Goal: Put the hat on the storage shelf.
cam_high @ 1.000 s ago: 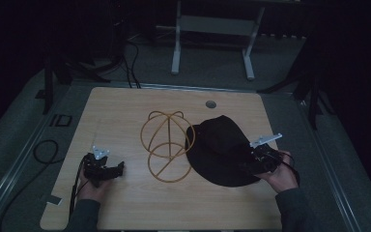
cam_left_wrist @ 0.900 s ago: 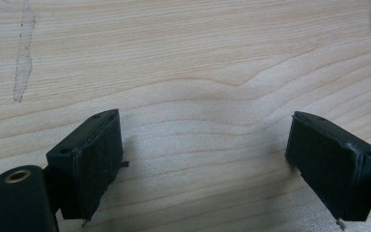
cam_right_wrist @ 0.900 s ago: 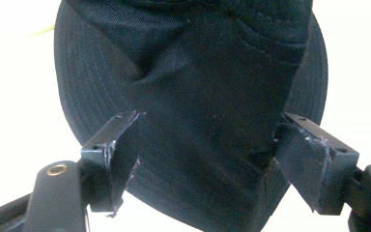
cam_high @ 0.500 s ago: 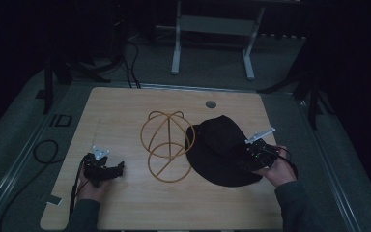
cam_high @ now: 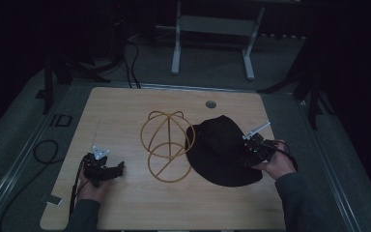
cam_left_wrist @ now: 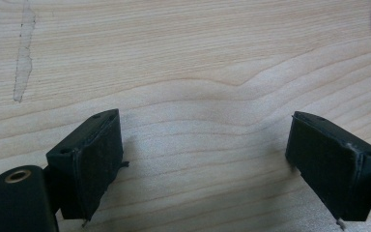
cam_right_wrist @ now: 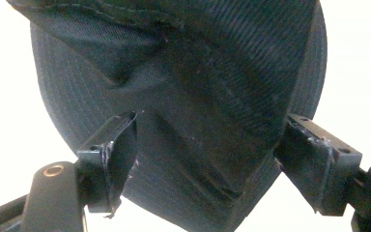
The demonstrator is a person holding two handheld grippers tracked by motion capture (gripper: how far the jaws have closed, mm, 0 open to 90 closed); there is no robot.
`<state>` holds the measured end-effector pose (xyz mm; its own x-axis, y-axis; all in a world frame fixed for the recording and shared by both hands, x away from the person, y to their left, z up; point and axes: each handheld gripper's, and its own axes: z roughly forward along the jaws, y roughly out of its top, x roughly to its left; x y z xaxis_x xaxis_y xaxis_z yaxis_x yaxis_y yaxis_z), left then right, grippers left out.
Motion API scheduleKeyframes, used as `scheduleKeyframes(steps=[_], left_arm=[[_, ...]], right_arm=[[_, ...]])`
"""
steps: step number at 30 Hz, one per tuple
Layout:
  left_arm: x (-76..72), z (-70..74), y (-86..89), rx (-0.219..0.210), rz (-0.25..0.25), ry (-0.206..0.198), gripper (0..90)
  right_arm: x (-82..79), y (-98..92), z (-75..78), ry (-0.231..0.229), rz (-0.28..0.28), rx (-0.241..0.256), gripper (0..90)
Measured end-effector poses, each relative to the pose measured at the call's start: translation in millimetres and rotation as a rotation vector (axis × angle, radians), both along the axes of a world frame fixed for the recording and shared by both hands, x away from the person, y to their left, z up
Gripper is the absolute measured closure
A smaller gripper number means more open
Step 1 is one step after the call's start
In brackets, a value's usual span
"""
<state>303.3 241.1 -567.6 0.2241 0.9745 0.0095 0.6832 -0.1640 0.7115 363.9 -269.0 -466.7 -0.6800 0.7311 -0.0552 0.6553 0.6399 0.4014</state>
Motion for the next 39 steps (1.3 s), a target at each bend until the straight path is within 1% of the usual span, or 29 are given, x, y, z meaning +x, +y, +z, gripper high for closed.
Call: scheduleKeyframes(steps=[9,14,17,20,25,29,30,33,34,37,39], left_arm=[[0.0,0.0,0.0,0.0,0.0,0.0,13.4],[0.0,0.0,0.0,0.0,0.0,0.0,13.4],[0.0,0.0,0.0,0.0,0.0,0.0,13.4],[0.0,0.0,0.0,0.0,0.0,0.0,13.4],[0.0,0.0,-0.1,-0.001,0.001,-0.001,13.5],[0.0,0.0,-0.1,-0.001,0.001,0.0,13.4],[0.0,-0.1,-0.1,-0.001,0.001,-0.001,13.4],[0.0,0.1,0.0,0.0,0.0,0.001,13.4],[0.0,0.0,-0.1,-0.001,0.001,0.0,13.4],[0.0,0.0,0.0,0.0,0.0,0.0,13.4],[0.0,0.0,-0.1,0.0,0.0,0.0,13.4]], right_arm=[[7.2,4.6,2.5,0.032,0.023,-0.031,24.5],[13.5,8.1,3.9,0.057,0.043,-0.05,28.9],[15.9,9.2,4.4,0.062,0.05,-0.056,30.3],[20.6,11.3,4.7,0.085,0.054,-0.065,32.6],[24.4,14.3,5.8,0.104,0.06,-0.069,33.5],[28.4,18.5,8.7,0.118,0.071,-0.085,34.5],[30.5,20.8,10.5,0.129,0.077,-0.095,35.2],[32.7,23.1,11.8,0.14,0.084,-0.106,36.3],[34.7,25.3,12.2,0.154,0.087,-0.116,37.4],[35.7,25.8,12.2,0.16,0.092,-0.12,37.9],[39.5,28.1,12.7,0.186,0.097,-0.138,41.4]])
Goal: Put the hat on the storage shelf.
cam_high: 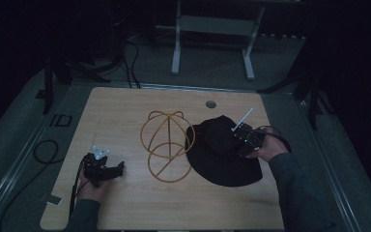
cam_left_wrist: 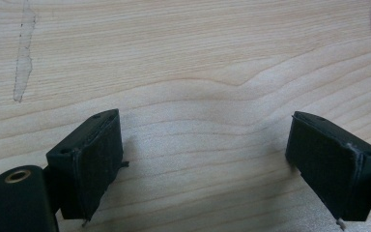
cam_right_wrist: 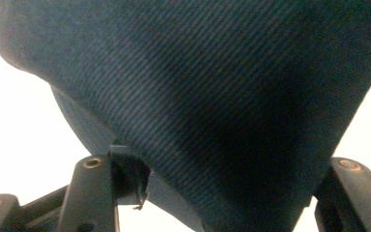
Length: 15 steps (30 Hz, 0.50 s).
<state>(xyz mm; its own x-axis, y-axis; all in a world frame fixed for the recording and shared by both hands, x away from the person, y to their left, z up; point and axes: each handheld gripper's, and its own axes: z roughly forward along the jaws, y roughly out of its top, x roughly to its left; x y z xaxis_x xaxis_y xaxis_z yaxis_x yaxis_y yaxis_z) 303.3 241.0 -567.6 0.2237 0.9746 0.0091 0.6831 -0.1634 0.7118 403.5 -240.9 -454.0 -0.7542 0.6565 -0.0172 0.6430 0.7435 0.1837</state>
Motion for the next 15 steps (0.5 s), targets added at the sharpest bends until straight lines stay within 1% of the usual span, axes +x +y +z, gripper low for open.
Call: scheduleKeyframes(steps=[2,5,9,15], left_arm=[[0.0,0.0,0.0,0.0,0.0,0.0,13.4],[0.0,0.0,0.0,0.0,0.0,0.0,13.4],[0.0,0.0,0.0,0.0,0.0,0.0,13.4],[0.0,-0.1,-0.1,-0.001,0.001,-0.001,13.4]], right_arm=[[2.1,0.5,-0.6,0.017,0.011,-0.012,45.0],[5.1,1.7,-2.6,0.046,0.012,-0.033,48.3],[7.8,2.7,-4.0,0.069,0.01,-0.035,54.4],[9.3,5.3,-5.5,0.085,0.018,-0.043,69.6]])
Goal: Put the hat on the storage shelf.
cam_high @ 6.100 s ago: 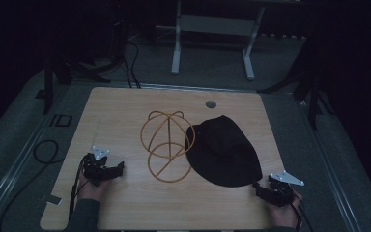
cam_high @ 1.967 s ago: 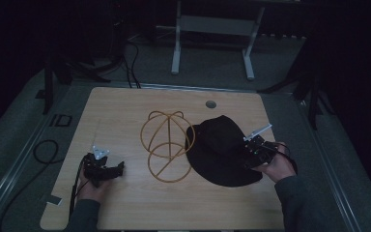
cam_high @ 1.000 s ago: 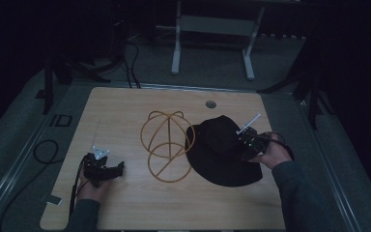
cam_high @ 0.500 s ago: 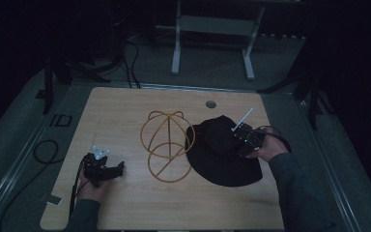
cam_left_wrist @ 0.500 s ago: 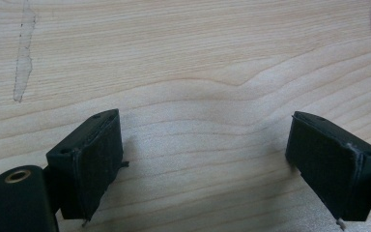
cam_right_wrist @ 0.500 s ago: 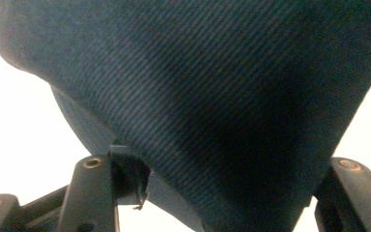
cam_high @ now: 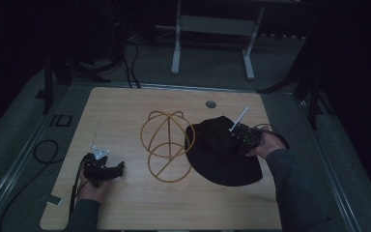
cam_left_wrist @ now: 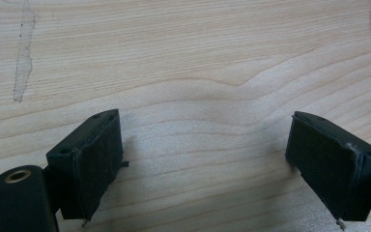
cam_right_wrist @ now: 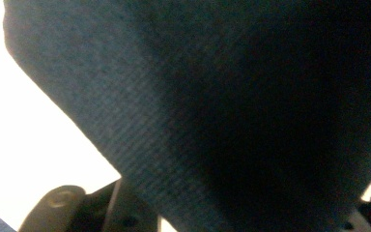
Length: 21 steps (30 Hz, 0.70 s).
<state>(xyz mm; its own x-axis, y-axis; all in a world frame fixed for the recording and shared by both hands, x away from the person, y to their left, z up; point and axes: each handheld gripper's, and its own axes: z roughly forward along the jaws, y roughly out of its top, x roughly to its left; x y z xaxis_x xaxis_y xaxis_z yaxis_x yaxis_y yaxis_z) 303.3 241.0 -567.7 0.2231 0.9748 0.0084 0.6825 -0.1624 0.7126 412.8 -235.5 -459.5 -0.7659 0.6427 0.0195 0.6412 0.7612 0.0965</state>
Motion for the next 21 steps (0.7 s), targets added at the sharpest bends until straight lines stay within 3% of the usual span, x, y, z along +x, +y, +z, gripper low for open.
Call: scheduleKeyframes(steps=[8,21], left_arm=[[0.0,0.0,0.0,0.0,0.0,0.0,13.4],[0.0,0.0,0.0,0.0,0.0,0.0,13.4]], right_arm=[[0.2,4.0,2.2,0.012,0.022,-0.018,84.4],[-2.0,3.6,9.6,0.012,0.035,-0.006,87.1]])
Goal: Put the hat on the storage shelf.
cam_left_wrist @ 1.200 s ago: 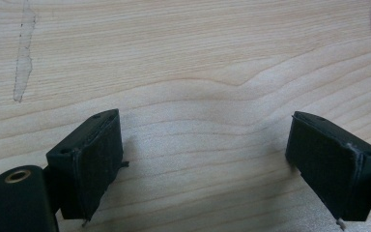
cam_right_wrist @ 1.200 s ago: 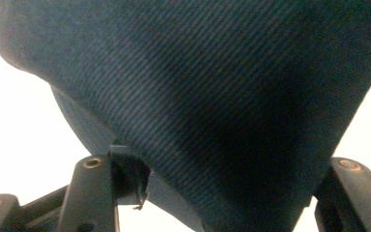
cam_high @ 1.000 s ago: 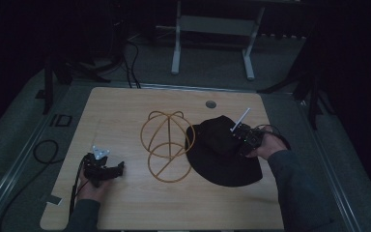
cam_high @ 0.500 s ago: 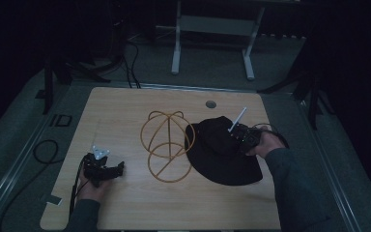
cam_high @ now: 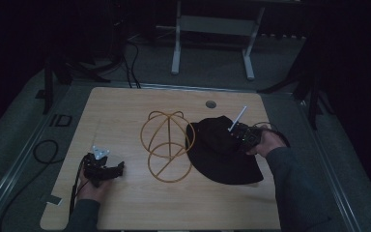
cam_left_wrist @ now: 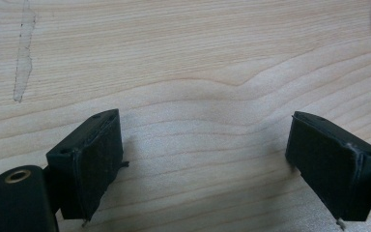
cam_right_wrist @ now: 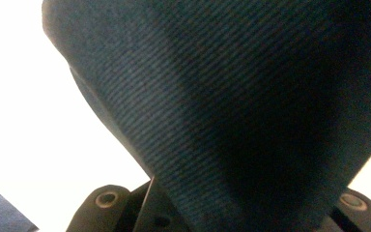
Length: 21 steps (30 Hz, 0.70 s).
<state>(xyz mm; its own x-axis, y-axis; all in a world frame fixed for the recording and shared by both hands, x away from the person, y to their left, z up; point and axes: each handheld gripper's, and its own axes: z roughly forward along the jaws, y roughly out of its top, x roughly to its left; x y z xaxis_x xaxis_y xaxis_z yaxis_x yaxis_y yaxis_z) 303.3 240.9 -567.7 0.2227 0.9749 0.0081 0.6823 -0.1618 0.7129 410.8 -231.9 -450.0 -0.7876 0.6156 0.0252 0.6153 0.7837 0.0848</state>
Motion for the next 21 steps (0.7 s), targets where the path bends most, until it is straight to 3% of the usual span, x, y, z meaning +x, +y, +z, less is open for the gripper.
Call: scheduleKeyframes(steps=[21], left_arm=[[0.0,0.1,0.1,0.001,-0.001,0.001,13.4]], right_arm=[[-3.8,-2.5,16.9,-0.02,0.012,0.027,87.4]])
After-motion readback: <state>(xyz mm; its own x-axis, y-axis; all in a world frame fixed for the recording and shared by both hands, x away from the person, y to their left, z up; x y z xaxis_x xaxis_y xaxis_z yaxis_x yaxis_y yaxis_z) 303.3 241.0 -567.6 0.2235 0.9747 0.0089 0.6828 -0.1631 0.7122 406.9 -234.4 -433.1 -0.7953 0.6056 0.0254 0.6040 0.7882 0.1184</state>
